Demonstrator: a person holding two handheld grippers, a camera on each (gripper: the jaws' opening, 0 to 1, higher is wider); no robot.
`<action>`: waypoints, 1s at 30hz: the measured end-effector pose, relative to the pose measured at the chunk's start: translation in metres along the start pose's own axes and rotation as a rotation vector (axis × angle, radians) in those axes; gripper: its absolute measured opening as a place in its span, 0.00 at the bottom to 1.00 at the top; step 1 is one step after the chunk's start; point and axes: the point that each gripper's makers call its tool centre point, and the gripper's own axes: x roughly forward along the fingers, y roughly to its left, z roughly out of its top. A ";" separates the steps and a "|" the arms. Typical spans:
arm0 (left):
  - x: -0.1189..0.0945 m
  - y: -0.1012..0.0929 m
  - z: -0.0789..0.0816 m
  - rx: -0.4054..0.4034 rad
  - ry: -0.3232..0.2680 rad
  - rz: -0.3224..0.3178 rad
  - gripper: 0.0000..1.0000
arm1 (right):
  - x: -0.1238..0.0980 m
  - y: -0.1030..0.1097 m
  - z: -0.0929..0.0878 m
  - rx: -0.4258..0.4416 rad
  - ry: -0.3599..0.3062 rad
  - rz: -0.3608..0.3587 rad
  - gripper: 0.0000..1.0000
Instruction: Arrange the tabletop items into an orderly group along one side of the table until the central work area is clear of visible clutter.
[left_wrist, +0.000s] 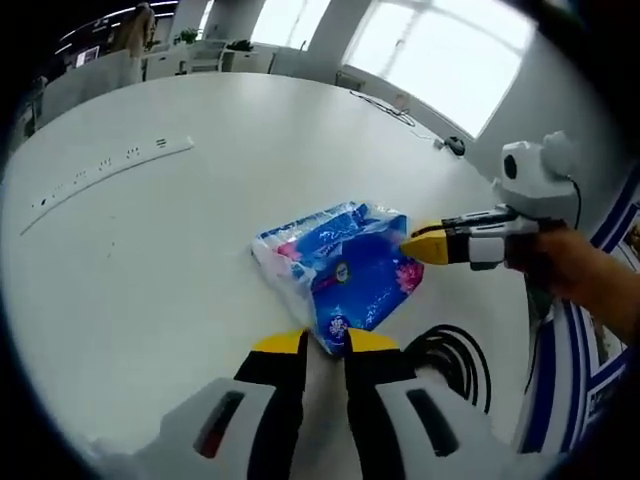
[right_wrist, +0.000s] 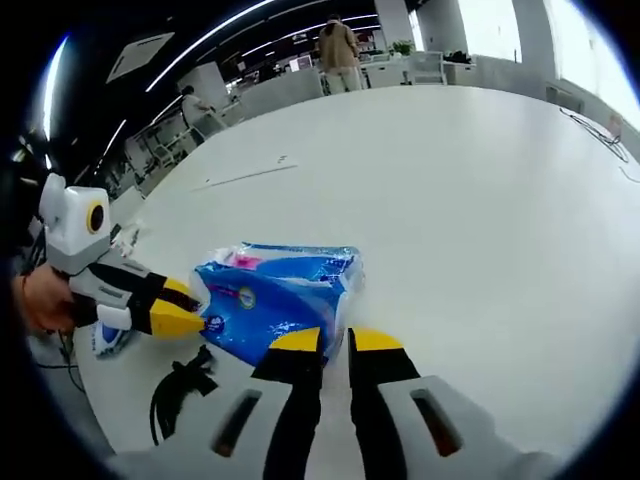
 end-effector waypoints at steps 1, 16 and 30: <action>0.000 0.000 0.000 0.000 0.001 -0.001 0.14 | 0.000 0.000 0.000 0.000 -0.001 0.000 0.09; -0.010 0.001 0.002 0.002 -0.011 0.009 0.31 | -0.008 -0.002 0.003 0.016 -0.021 -0.022 0.21; -0.030 0.004 0.013 0.007 -0.045 0.025 0.45 | -0.022 0.006 0.011 0.019 -0.053 -0.030 0.28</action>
